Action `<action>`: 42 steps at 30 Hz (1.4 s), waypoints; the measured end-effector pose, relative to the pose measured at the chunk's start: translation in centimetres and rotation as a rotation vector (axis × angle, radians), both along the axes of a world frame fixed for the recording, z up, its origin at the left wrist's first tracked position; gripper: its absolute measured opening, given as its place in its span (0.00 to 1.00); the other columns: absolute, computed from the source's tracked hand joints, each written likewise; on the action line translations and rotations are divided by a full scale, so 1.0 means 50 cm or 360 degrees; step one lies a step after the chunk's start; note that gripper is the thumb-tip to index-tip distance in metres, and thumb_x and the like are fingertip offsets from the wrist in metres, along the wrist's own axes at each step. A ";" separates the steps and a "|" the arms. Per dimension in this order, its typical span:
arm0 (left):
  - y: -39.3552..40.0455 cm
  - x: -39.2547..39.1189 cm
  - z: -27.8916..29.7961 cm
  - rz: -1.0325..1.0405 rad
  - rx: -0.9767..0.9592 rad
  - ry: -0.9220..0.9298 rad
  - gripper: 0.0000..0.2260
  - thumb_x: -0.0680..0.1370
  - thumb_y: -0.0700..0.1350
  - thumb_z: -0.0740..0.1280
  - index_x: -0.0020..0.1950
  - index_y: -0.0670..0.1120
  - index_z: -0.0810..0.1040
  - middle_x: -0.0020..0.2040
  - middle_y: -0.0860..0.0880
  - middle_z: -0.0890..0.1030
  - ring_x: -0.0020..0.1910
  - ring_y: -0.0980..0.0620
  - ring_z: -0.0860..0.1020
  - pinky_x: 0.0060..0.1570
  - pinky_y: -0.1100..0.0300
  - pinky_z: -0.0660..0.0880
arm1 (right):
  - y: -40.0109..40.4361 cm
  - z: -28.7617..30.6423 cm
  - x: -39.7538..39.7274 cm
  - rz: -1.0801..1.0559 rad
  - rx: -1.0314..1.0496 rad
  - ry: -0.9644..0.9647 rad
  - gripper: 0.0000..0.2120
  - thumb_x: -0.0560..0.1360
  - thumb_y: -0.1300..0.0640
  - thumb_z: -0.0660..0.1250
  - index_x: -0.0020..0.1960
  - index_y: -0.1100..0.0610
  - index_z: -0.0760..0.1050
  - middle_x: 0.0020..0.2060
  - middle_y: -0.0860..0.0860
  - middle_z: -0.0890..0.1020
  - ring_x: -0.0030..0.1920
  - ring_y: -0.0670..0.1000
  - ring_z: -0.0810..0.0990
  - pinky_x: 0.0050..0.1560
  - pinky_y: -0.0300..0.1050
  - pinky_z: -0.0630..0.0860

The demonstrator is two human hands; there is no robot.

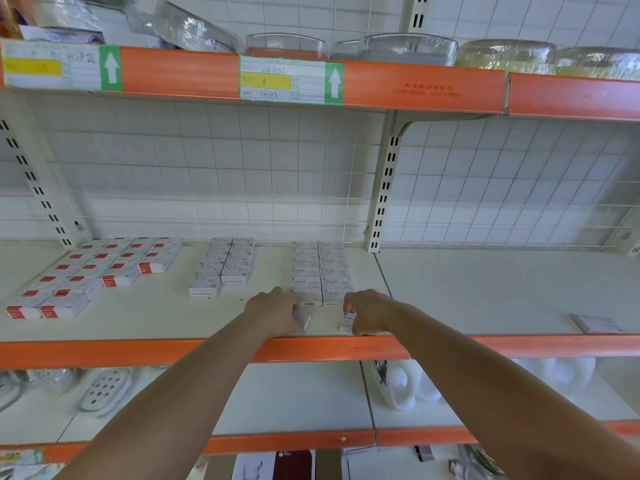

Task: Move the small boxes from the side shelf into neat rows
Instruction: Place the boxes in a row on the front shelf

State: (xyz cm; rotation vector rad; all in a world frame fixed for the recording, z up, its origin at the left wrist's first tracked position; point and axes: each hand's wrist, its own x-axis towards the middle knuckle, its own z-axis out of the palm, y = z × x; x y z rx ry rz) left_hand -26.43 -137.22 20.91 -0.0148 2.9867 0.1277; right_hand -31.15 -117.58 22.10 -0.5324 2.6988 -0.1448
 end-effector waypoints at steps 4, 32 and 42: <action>0.004 -0.004 0.000 -0.0025 0.0090 -0.0020 0.16 0.78 0.52 0.61 0.63 0.49 0.75 0.60 0.47 0.71 0.58 0.44 0.74 0.49 0.57 0.68 | 0.006 0.009 -0.003 0.0093 0.0082 0.0086 0.24 0.71 0.65 0.65 0.65 0.48 0.72 0.62 0.51 0.75 0.58 0.54 0.76 0.49 0.43 0.72; 0.028 -0.041 -0.022 0.0085 0.0301 0.0185 0.03 0.74 0.41 0.65 0.41 0.44 0.72 0.46 0.48 0.73 0.46 0.47 0.76 0.42 0.58 0.71 | 0.006 -0.024 -0.020 0.0085 -0.0291 0.0282 0.18 0.75 0.61 0.65 0.64 0.51 0.76 0.64 0.51 0.77 0.60 0.53 0.77 0.56 0.42 0.73; 0.034 -0.040 -0.032 0.0136 0.0370 0.0172 0.13 0.73 0.46 0.68 0.55 0.44 0.74 0.53 0.46 0.72 0.50 0.47 0.74 0.46 0.58 0.71 | 0.002 -0.033 -0.019 0.0035 -0.0315 0.0262 0.18 0.74 0.60 0.66 0.63 0.49 0.77 0.62 0.49 0.77 0.59 0.52 0.76 0.58 0.44 0.75</action>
